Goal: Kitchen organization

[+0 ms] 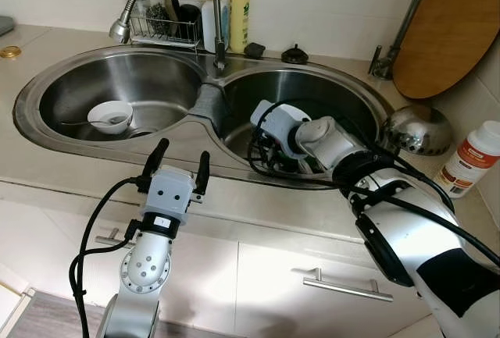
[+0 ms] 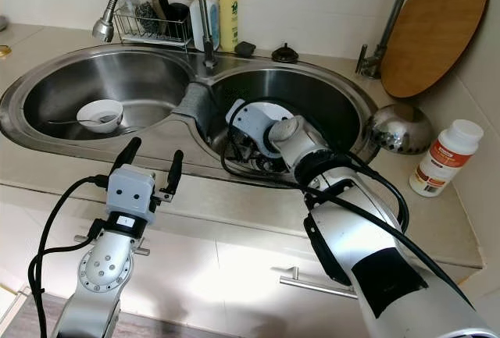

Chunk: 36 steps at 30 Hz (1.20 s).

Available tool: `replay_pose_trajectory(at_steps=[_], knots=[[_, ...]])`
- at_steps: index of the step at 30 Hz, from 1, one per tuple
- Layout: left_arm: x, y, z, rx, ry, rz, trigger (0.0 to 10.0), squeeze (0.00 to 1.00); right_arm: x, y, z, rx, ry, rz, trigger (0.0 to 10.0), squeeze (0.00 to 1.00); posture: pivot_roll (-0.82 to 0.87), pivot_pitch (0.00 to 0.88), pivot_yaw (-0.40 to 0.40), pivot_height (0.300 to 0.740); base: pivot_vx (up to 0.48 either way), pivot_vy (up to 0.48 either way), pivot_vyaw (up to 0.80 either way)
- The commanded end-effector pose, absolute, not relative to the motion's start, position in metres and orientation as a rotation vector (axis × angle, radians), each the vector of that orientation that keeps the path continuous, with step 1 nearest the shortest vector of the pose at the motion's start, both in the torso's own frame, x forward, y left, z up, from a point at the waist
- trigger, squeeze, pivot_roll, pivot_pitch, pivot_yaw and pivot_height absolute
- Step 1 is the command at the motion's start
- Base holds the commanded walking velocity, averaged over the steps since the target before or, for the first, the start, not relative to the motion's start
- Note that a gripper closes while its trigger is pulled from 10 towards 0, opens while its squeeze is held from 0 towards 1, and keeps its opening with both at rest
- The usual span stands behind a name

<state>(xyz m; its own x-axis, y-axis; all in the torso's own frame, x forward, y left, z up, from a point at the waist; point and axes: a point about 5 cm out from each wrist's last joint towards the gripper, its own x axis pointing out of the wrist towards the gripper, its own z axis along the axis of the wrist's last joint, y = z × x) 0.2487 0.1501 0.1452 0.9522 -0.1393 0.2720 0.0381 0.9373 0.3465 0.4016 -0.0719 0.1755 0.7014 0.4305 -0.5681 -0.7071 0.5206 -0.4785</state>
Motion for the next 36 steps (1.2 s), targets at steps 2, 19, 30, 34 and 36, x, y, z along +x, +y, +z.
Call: replay_pose_trajectory(at_steps=[2,19,30,34,36], knots=[[0.248,0.150,0.148,0.340,-0.307,-0.086,10.0,0.00,0.404,-0.072,0.180,-0.719,0.366,0.669,10.0,0.00,0.17,0.000,-0.072,0.740,0.000,0.000,0.00],[0.246,0.150,0.149,0.326,-0.316,-0.091,10.0,0.00,0.422,-0.091,0.237,-0.042,0.057,0.390,10.0,0.00,0.16,0.000,-0.060,0.740,0.000,0.000,0.00],[0.246,0.156,0.156,0.318,-0.354,-0.057,10.0,0.00,0.417,-0.095,0.214,-0.011,0.052,0.367,10.0,0.00,0.17,0.000,-0.060,0.740,0.000,0.000,0.00],[0.245,0.160,0.163,0.314,-0.392,-0.028,10.0,0.00,0.417,-0.097,0.218,0.002,0.022,0.356,10.0,0.00,0.17,0.000,-0.060,0.740,0.135,0.000,0.00],[0.245,0.160,0.165,0.309,-0.404,-0.024,10.0,0.00,0.417,-0.097,0.219,0.002,0.013,0.354,10.0,0.00,0.17,0.000,-0.060,0.740,0.364,0.000,0.00]])
